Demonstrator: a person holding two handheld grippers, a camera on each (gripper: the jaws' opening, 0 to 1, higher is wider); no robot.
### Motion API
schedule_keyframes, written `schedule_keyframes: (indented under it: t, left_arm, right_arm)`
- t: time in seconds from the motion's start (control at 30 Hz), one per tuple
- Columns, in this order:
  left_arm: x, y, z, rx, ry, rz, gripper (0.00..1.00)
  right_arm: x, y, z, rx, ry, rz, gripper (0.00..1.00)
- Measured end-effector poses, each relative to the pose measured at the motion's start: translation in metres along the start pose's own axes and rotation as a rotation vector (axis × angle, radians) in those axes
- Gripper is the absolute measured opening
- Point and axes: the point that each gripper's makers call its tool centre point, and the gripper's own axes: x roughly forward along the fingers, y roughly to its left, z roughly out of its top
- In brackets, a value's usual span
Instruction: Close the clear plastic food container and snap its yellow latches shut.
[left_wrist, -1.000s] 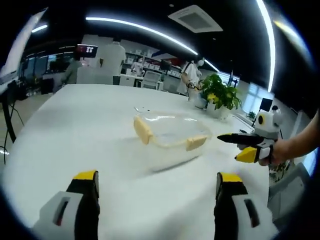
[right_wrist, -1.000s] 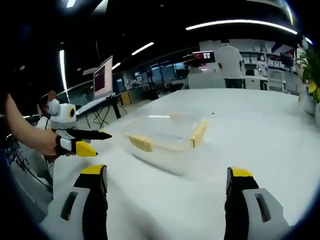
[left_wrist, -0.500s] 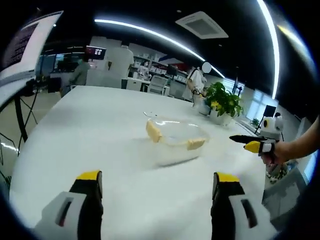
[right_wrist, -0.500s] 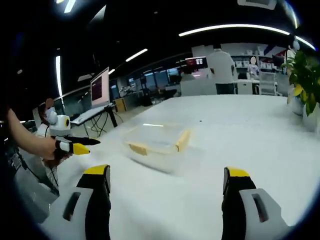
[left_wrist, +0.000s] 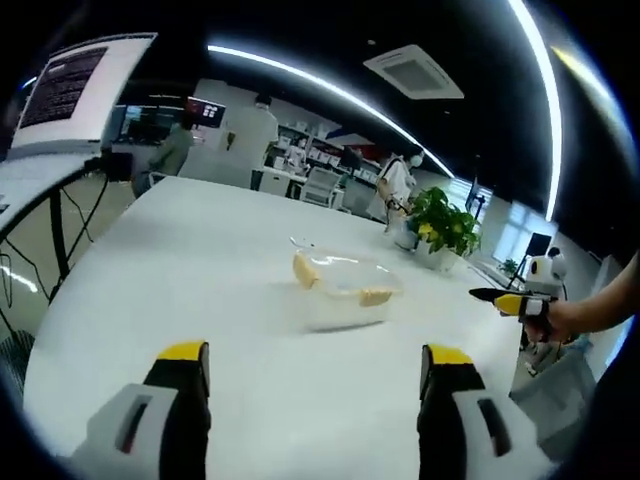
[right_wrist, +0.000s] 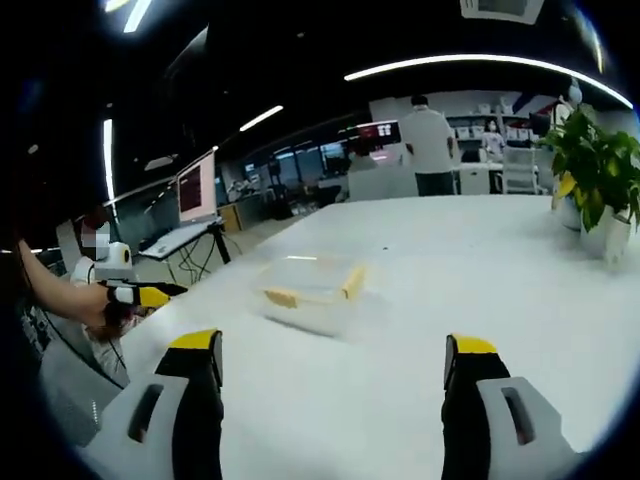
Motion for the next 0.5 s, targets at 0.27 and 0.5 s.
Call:
schedule_keyframes:
  t: [0.27, 0.5]
  left_arm:
    - [-0.022, -0.003, 0.006, -0.005, -0.009, -0.001, 0.82]
    - [-0.04, -0.028, 0.013, 0.044, -0.022, -0.029, 0.81]
  right_arm:
    - [-0.034, -0.002, 0.01, 0.038, -0.037, -0.006, 0.87]
    - [-0.061, -0.014, 0.013, 0.059, -0.074, -0.051, 0.86]
